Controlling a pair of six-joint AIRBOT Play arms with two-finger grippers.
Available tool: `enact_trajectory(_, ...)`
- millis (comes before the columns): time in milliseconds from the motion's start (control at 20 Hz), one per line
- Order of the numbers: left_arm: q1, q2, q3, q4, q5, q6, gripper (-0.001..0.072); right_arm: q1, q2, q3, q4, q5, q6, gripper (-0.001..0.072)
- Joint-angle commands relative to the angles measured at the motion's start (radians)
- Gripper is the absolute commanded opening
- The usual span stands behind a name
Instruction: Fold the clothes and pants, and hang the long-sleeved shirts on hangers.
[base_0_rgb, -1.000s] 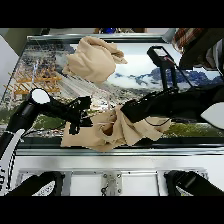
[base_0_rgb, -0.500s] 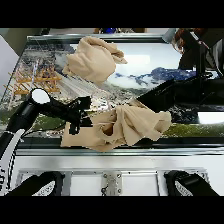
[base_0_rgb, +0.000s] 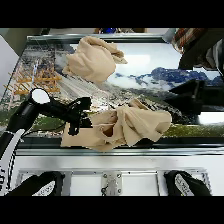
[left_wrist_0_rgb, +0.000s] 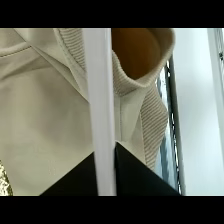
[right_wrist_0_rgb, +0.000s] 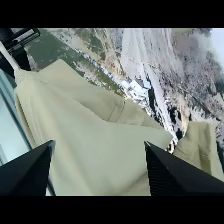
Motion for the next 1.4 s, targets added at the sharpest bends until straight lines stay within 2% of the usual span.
enact_trajectory(0, 0.000, 0.000, 0.000, 0.000, -0.002, 0.000, 0.0025, -0.261, 0.000, -0.170, 0.177, 0.169, -0.396, 0.0624)
enact_trajectory(250, 0.000, 0.000, 0.000, 0.002, -0.030, 0.000, 0.0025, -0.260, -0.043, -0.372, 0.164, 0.168, -0.555, 0.0624)
enact_trajectory(450, 0.000, 0.000, 0.000, 0.003, -0.046, 0.000, 0.0024, -0.187, -0.105, -0.397, 0.164, 0.174, -0.641, 0.0624)
enact_trajectory(850, 0.000, 0.000, 0.000, 0.002, -0.046, 0.000, 0.0024, 0.000, -0.216, -0.397, 0.163, 0.171, -0.655, 0.0624)
enact_trajectory(1350, 0.000, 0.000, 0.000, 0.002, -0.046, 0.000, 0.0024, 0.155, -0.232, -0.396, 0.195, 0.077, -0.653, 0.0624)
